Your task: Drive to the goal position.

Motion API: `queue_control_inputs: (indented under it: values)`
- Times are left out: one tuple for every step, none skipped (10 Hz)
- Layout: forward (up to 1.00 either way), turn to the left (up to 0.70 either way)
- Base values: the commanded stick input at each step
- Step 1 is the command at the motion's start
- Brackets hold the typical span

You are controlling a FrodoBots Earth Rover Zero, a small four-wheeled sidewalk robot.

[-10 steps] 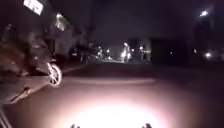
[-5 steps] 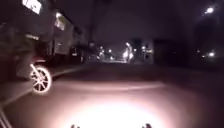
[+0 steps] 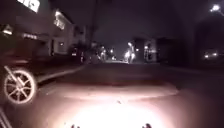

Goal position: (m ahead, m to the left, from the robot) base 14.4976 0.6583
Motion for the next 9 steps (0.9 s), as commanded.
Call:
queue_control_inputs:
  values:
    - [1.00, 0.00]
    - [1.00, 0.00]
    - [1.00, 0.00]
    - [1.00, 0.00]
    - [1.00, 0.00]
    - [1.00, 0.00]
    - [1.00, 0.00]
    - [1.00, 0.00]
    - [1.00, 0.00]
